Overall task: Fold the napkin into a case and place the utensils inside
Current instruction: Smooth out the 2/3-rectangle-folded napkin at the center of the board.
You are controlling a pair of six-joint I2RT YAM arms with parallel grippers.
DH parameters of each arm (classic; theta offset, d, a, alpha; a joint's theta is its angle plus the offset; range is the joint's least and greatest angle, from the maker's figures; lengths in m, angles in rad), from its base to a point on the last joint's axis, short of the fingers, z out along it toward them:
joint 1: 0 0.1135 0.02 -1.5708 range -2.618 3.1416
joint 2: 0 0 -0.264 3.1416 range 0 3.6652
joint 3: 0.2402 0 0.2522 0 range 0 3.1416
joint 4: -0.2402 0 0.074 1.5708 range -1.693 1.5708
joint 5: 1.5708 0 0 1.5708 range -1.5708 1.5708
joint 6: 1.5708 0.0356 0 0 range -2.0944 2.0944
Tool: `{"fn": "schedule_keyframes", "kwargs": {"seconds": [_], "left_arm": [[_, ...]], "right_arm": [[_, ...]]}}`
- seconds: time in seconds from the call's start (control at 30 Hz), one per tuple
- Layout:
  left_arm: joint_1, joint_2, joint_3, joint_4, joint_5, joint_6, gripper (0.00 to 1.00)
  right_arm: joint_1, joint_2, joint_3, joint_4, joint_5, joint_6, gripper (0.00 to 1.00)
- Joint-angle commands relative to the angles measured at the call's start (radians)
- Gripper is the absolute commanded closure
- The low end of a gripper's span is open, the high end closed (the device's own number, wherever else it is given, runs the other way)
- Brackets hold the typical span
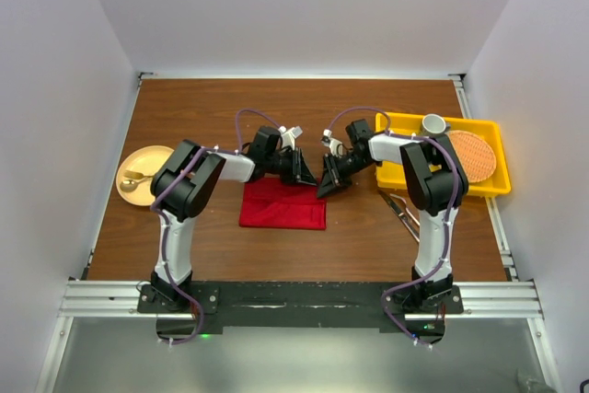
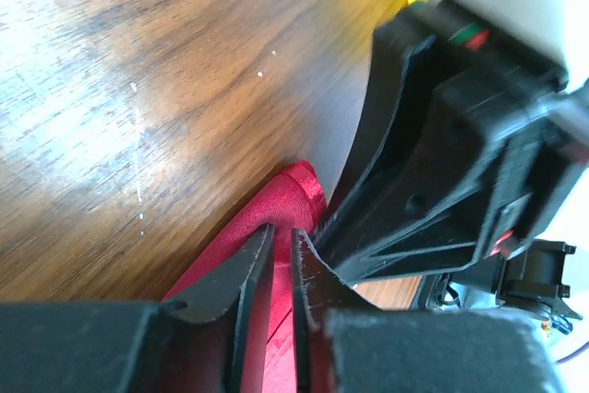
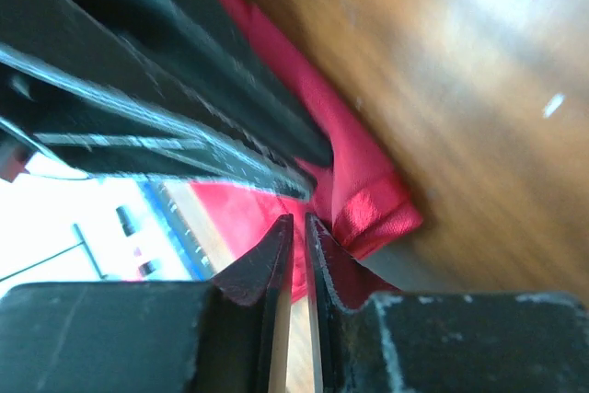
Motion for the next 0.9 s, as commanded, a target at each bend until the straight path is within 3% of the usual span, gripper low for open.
{"fn": "schedule_keyframes", "kwargs": {"seconds": [0.0, 0.17, 0.33, 0.53, 0.67, 0.87], "left_arm": [[0.034, 0.022, -0.043, -0.048, -0.073, 0.027, 0.74], [0.069, -0.033, -0.084, 0.101, 0.028, -0.062, 0.66], [0.07, -0.093, -0.1, 0.269, 0.093, -0.158, 0.78], [0.051, -0.061, -0.066, 0.244, 0.065, -0.161, 0.9], [0.036, -0.013, -0.049, 0.114, 0.038, -0.097, 1.0], [0.037, 0.005, -0.104, 0.008, -0.016, 0.02, 1.0]], "right_arm": [[-0.005, 0.022, -0.057, 0.027, 0.024, -0.011, 0.86], [-0.005, 0.059, -0.051, 0.063, 0.056, -0.017, 0.89], [-0.005, 0.078, -0.044, 0.07, 0.074, -0.036, 0.94], [-0.006, 0.074, -0.056, 0.092, 0.076, -0.036, 0.94], [-0.006, 0.055, -0.05, 0.089, 0.053, -0.046, 0.95], [0.0, -0.019, -0.035, 0.07, 0.033, -0.045, 0.94]]}}
